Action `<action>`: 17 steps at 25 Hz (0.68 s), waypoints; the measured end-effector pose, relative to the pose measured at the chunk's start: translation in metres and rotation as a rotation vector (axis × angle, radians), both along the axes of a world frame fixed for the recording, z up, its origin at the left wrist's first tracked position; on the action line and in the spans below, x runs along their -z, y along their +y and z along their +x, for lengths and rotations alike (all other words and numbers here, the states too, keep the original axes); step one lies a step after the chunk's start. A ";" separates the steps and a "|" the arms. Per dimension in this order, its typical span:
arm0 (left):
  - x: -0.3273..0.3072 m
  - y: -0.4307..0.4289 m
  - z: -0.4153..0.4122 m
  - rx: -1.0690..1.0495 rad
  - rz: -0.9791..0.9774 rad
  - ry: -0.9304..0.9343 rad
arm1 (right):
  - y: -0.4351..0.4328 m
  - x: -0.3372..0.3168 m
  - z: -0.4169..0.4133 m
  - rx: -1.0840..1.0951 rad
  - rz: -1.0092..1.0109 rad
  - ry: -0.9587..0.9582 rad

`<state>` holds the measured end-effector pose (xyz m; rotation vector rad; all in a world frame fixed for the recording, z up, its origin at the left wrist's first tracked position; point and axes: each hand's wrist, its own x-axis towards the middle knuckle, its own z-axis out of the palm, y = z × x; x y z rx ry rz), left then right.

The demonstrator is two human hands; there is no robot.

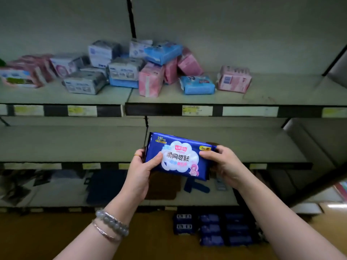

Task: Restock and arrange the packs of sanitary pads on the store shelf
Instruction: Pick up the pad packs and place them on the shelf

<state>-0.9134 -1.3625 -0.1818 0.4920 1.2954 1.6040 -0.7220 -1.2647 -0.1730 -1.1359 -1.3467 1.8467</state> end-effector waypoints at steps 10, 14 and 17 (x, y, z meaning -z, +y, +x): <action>0.066 -0.018 -0.023 0.361 -0.259 0.269 | -0.037 0.069 -0.012 0.242 -0.016 -0.107; 0.120 -0.017 -0.007 0.379 -0.341 0.284 | -0.030 0.124 -0.001 0.224 -0.028 -0.214; 0.176 -0.003 0.011 0.348 -0.414 0.273 | -0.018 0.170 0.005 0.207 -0.043 -0.286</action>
